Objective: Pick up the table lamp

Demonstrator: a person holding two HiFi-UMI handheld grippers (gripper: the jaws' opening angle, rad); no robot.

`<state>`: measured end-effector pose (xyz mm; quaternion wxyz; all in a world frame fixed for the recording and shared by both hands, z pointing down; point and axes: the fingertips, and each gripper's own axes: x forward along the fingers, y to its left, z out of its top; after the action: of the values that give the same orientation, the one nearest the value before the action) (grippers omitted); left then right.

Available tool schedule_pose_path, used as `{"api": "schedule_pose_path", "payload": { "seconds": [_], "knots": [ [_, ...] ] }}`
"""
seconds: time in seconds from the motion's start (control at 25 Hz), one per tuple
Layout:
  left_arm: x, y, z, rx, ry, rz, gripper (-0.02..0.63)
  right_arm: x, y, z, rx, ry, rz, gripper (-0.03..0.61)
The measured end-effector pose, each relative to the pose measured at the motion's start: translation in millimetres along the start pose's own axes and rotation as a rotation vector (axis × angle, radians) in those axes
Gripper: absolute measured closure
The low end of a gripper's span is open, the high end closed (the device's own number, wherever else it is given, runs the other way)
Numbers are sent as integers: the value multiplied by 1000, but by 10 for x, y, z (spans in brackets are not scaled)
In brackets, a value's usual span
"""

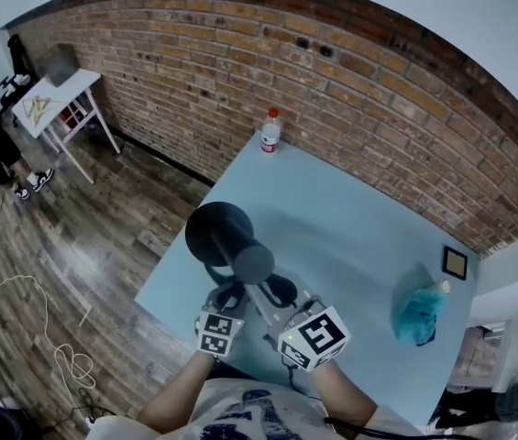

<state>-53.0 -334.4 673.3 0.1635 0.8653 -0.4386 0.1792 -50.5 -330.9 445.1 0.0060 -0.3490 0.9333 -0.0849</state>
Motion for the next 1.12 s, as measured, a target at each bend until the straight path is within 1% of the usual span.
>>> {"api": "schedule_pose_path", "payload": {
  "seconds": [0.08,0.2,0.44,0.8,0.96,1.12],
  "knots": [
    [-3,-3,-3,1,-2,-5,558,26,27,32,-5,-5,22,525],
    [-7,-4,-7,13,-2,-16,558,78,56,61,-30,2,44,474],
    [13,-16,-6,23,-6,-40,558,152,38,171,-52,-17,69,474],
    [11,-10,-15,26,-16,-52,557,254,132,155,-56,-17,129,482],
    [11,-10,-15,20,-19,-62,557,256,130,156,-54,-27,125,485],
    [9,-10,-16,17,-23,-67,557,257,94,161,-51,-27,119,518]
  ]
}}
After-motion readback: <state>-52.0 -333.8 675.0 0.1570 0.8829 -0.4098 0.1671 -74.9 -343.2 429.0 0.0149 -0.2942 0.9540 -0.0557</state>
